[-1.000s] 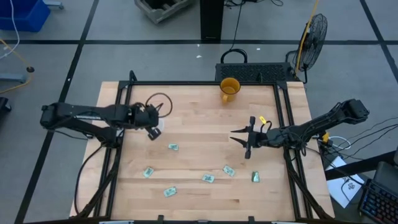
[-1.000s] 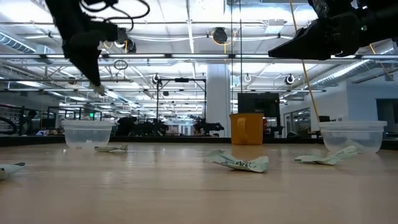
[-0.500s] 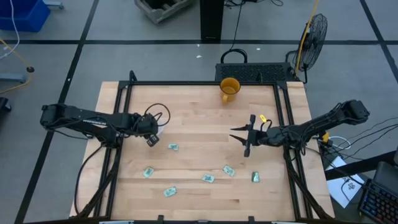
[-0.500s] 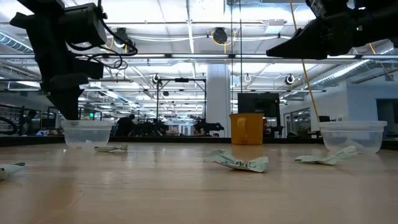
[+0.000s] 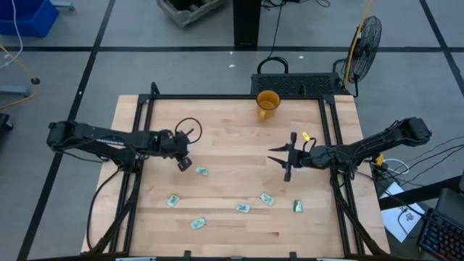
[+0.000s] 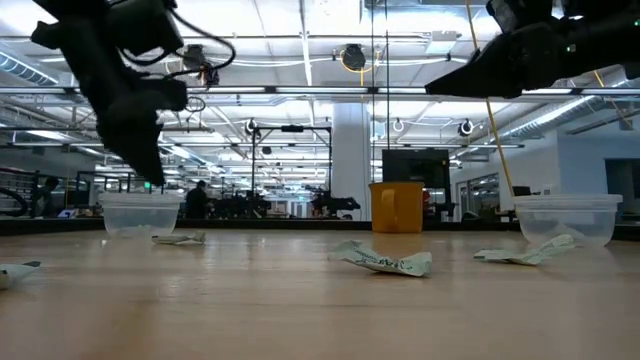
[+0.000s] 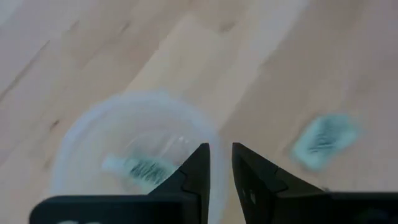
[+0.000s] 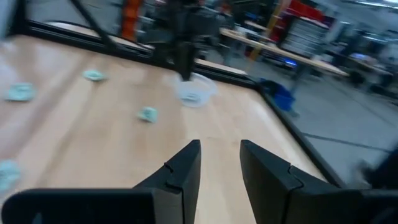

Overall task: Pick and place Stevia / Truvia into bins
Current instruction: Put the stevia packet into the left transparent container

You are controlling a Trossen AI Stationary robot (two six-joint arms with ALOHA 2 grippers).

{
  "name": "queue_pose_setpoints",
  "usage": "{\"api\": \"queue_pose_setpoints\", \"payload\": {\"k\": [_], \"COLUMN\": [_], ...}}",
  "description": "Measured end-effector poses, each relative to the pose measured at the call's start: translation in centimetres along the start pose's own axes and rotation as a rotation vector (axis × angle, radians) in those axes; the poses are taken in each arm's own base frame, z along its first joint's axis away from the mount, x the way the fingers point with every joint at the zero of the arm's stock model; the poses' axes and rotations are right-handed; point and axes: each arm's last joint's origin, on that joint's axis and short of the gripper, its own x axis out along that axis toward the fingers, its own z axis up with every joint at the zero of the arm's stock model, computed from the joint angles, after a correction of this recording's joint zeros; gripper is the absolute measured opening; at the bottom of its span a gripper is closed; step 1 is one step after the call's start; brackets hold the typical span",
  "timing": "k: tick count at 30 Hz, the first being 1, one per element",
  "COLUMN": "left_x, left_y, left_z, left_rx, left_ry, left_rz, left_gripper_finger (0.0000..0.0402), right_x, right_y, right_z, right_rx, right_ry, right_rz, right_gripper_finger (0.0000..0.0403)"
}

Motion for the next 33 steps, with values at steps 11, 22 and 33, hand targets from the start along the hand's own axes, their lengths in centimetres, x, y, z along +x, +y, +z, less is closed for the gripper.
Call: {"api": "queue_pose_setpoints", "payload": {"k": [11,22,33], "left_x": [-3.1,1.4,5.4], "left_y": [-4.2,-9.3,-10.2], "left_z": [3.2,0.2,-1.2], "left_rx": [0.172,0.259,0.290], "left_ry": [-0.199,-0.052,-0.022], "left_rz": [-0.365,-0.335,-0.141], "left_gripper_finger": [0.0074,0.0074,0.0094], "right_x": [0.0,0.0,0.0], "right_y": [0.2,0.3,0.3], "right_z": [0.3,0.2,0.0], "right_rx": [0.011,0.004,-0.001], "right_ry": [-0.047,-0.031,-0.017], "right_rz": [0.088,0.092,0.096], "right_gripper_finger": [0.0105,0.0105,0.0105]}}
